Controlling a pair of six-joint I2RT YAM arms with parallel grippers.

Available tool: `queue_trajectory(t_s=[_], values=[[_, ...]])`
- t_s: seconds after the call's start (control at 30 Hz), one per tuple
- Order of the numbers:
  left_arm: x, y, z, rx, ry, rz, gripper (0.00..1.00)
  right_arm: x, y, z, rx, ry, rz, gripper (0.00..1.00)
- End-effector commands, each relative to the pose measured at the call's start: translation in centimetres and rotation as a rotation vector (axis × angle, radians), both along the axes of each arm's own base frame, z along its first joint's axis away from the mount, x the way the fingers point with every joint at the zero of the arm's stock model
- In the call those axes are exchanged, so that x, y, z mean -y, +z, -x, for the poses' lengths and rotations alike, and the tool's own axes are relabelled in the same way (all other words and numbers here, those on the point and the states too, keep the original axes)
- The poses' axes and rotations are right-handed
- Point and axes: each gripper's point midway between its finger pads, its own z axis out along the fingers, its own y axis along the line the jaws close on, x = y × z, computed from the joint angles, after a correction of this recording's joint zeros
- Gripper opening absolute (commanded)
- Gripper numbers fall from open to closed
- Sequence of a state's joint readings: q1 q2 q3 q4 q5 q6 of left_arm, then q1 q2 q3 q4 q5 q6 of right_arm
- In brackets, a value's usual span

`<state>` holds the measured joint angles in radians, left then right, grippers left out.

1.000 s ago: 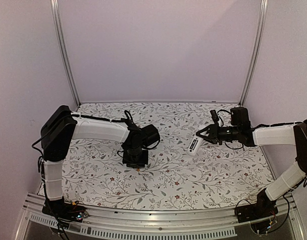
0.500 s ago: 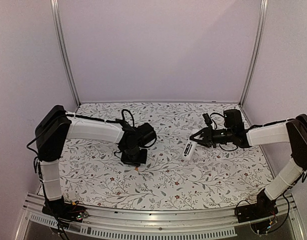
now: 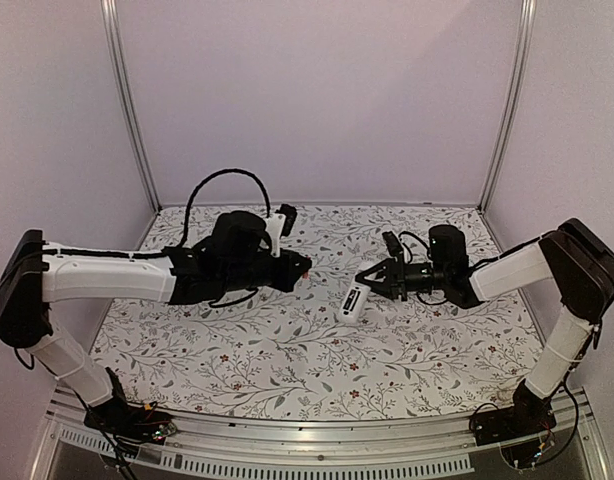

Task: Load the batteries into the remote control
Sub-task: Place the battery in the battery compartment.

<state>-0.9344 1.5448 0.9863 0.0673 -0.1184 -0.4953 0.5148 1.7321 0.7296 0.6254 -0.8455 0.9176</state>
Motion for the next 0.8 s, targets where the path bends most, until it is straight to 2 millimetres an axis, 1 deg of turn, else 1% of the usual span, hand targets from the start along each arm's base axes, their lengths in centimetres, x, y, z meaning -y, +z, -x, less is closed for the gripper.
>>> queue_trajectory(t_s=[0.0,0.03,0.1,0.17,0.27,0.43,0.57,0.77], values=[[4.6,2.6,1.4,0.175,-0.202,0.069,0.0,-2.0,2.5,-0.2,0.046,0.032,-0.097,0.0],[5.3,2.8,1.9,0.188,-0.235,0.082,0.0,-2.2,2.5,-0.2,0.046,0.034,-0.101,0.0],[6.2,3.0,2.3,0.206,-0.261,0.089,0.0,-2.8,2.7,-0.1,0.047,0.044,-0.106,0.0],[7.0,2.6,2.5,0.196,-0.287,0.083,0.0,-3.2,3.1,0.0,0.05,0.052,-0.114,0.0],[7.9,2.5,3.0,0.193,-0.325,0.092,0.0,-3.7,3.4,0.2,0.051,0.063,-0.12,0.0],[8.3,2.2,3.2,0.178,-0.338,0.101,0.0,-3.9,3.9,0.2,0.052,0.064,-0.131,0.0],[8.5,1.5,3.3,0.159,-0.343,0.1,0.0,-3.9,4.2,0.1,0.059,0.061,-0.138,0.0],[8.3,0.5,2.9,0.135,-0.308,0.087,0.0,-3.9,4.9,0.2,0.066,0.061,-0.162,0.0]])
